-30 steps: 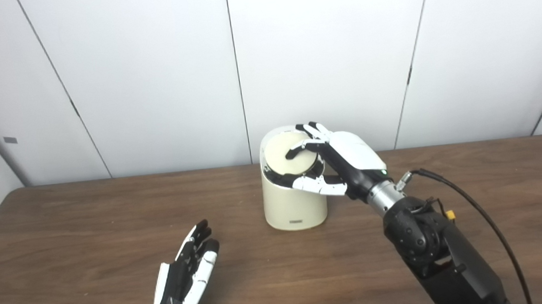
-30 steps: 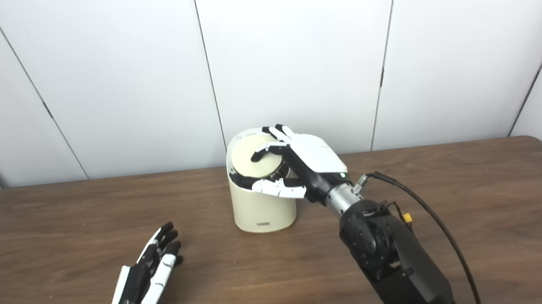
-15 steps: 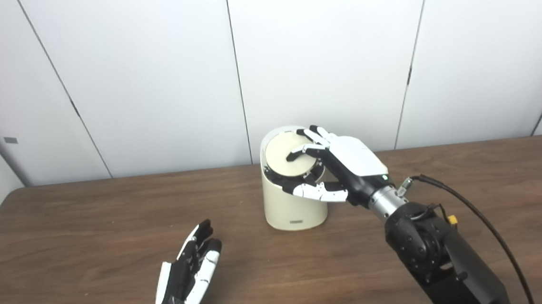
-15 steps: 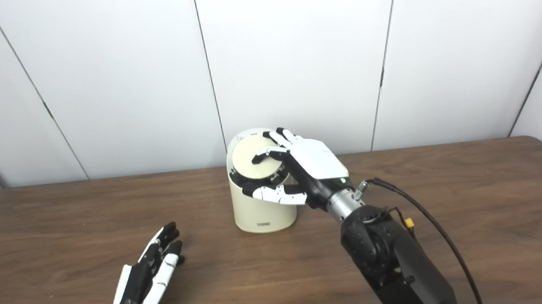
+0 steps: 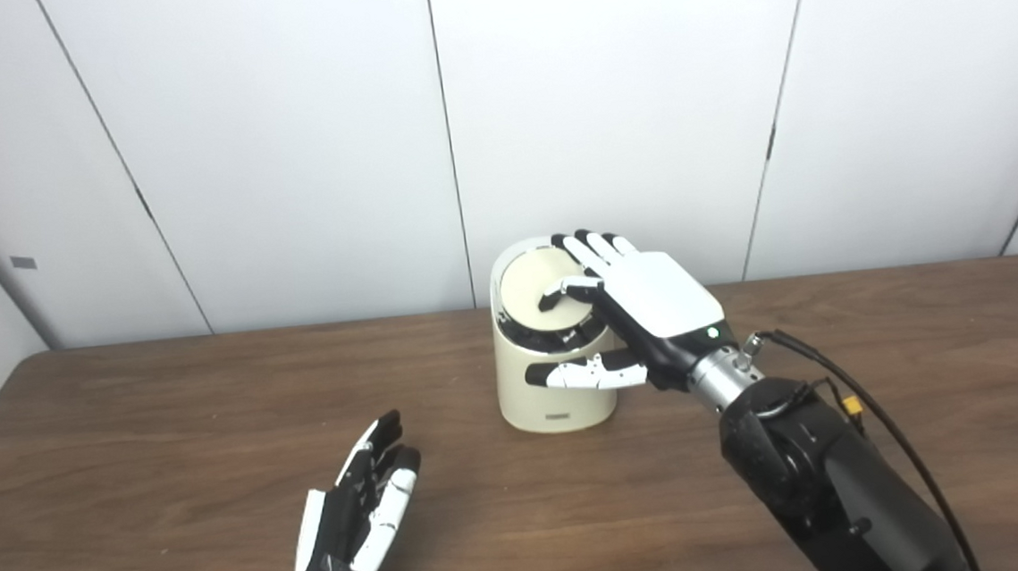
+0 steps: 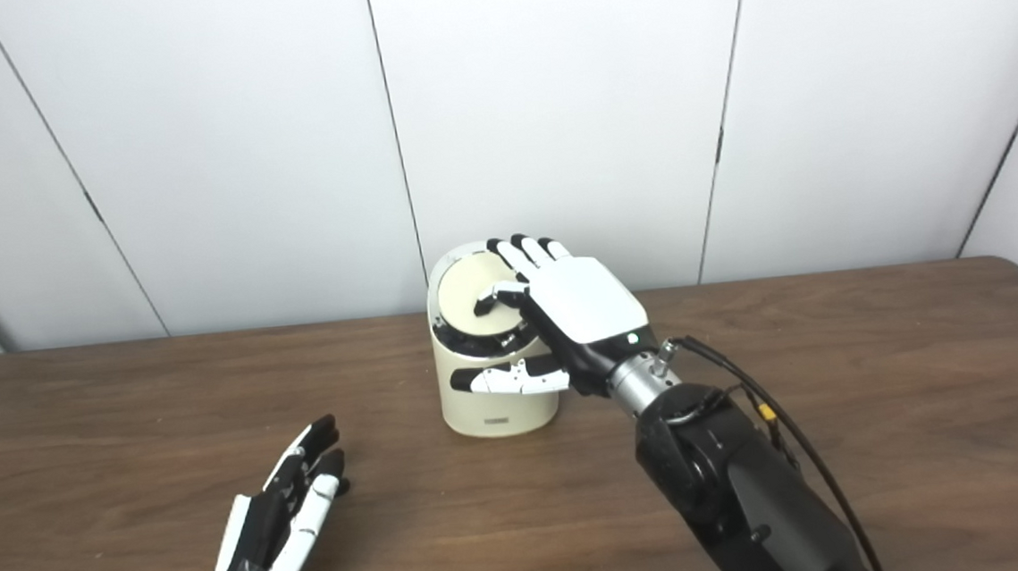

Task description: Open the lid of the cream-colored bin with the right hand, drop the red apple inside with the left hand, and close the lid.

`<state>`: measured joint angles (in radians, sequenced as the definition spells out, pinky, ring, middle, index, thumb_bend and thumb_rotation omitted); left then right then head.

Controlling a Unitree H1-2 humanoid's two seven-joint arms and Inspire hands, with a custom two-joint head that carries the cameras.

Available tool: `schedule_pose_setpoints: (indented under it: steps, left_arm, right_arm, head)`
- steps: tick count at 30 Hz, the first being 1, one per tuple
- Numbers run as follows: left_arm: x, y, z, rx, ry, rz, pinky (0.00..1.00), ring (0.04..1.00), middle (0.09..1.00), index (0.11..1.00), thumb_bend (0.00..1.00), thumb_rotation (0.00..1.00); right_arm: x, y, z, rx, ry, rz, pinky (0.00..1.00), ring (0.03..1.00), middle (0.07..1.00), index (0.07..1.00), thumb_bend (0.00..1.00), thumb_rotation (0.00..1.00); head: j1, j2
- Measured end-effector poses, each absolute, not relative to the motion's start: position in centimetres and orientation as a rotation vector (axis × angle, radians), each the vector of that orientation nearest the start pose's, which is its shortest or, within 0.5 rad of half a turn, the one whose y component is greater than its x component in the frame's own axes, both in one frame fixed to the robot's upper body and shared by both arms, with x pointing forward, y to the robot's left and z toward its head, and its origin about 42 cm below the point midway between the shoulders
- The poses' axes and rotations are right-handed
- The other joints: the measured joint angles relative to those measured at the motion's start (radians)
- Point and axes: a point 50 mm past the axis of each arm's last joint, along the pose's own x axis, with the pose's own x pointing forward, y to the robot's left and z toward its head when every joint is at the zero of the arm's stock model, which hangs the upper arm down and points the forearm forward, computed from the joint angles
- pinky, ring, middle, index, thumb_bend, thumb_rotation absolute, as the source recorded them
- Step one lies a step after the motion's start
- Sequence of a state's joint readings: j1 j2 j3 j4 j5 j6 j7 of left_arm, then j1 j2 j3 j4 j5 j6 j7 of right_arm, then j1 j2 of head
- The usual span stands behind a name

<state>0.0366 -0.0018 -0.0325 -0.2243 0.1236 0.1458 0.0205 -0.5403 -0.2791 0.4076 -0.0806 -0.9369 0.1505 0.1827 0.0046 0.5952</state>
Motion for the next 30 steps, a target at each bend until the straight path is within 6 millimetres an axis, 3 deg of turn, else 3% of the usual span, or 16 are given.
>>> schedule_pose_setpoints:
  steps: [4, 11, 17, 20, 25, 26, 30]
  left_arm:
    - [27.0, 20.5, 13.7, 0.118, -0.046, 0.018, 0.81, 0.882, 0.911, 0.922, 0.56, 0.72]
    - [27.0, 20.4, 13.8, 0.104, -0.05, 0.041, 0.81, 0.876, 0.898, 0.909, 0.55, 0.68]
    - [27.0, 20.4, 13.8, 0.092, -0.053, 0.068, 0.8, 0.867, 0.882, 0.9, 0.53, 0.67]
    - [27.0, 20.5, 13.8, 0.077, -0.053, 0.077, 0.81, 0.871, 0.887, 0.91, 0.49, 0.67]
    - [26.9, 21.1, 13.7, 0.065, -0.057, 0.082, 0.83, 0.877, 0.893, 0.92, 0.51, 0.68]
    - [26.7, 21.3, 13.7, 0.072, -0.055, 0.082, 0.83, 0.878, 0.894, 0.926, 0.51, 0.71]
    - [26.1, 22.2, 14.0, 0.101, -0.064, 0.066, 0.84, 0.878, 0.897, 0.921, 0.52, 0.67]
  right_arm:
    - [39.8, -15.0, 26.1, -1.243, -0.493, 0.248, 1.0, 1.0, 0.988, 0.742, 0.53, 0.93]
    - [38.8, -16.2, 26.7, -0.973, -0.413, 0.233, 0.92, 1.0, 0.984, 0.981, 0.5, 0.96]
    - [38.7, -18.8, 28.4, -0.765, -0.341, 0.144, 0.87, 1.0, 1.0, 1.0, 0.51, 0.93]
    - [38.4, -19.8, 27.5, -0.742, -0.292, 0.138, 0.89, 0.997, 1.0, 1.0, 0.52, 0.99]
    - [37.3, -21.4, 24.9, -0.727, -0.199, 0.135, 0.82, 0.928, 0.991, 1.0, 0.52, 1.0]
    - [37.1, -21.8, 24.4, -0.724, -0.183, 0.134, 0.83, 0.928, 0.989, 1.0, 0.51, 0.99]
    - [36.3, -23.2, 22.5, -0.696, -0.126, 0.122, 0.87, 0.944, 0.992, 1.0, 0.5, 1.0]
  head:
    - [-0.002, -0.006]
    - [0.0, -0.006]
    - [0.0, -0.005]
    - [0.002, -0.005]
    - [0.011, 0.0]
    - [0.009, 0.002]
    - [0.003, 0.006]
